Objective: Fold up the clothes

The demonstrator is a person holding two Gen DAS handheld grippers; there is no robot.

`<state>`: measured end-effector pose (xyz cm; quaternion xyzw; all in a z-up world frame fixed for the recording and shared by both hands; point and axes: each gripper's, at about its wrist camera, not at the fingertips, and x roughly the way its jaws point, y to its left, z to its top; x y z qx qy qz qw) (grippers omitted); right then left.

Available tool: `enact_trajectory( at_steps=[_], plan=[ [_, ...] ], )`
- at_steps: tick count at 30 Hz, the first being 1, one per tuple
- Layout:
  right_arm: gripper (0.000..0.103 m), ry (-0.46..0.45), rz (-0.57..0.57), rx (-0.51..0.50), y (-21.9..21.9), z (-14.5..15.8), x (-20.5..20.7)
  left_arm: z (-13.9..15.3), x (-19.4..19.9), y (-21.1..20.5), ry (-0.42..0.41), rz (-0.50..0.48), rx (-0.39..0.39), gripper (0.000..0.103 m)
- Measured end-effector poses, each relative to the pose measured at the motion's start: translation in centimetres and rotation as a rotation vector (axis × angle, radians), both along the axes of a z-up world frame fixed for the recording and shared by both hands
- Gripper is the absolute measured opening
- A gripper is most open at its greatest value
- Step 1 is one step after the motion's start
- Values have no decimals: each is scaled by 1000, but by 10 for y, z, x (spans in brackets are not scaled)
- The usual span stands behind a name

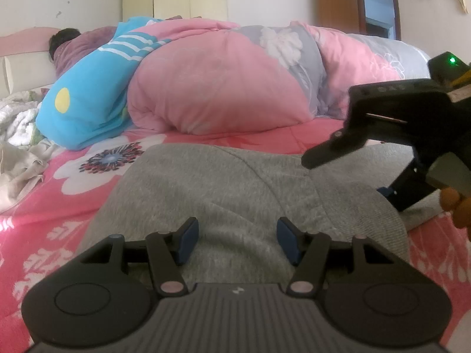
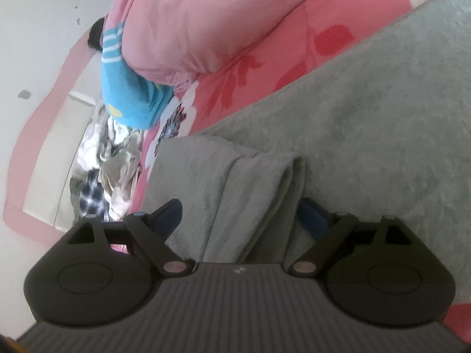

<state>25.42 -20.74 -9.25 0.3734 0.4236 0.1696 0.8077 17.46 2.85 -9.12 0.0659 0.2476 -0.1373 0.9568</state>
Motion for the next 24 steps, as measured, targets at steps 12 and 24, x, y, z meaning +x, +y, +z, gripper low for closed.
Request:
enact_trajectory(
  at_steps=[12,24],
  plan=[
    [86,40,40,206,9,-3,-6,0,-1,3,4,2,-24,60],
    [49,71,34,120,29,-9,-12,0,1,9,20,-3,-65,60]
  ],
)
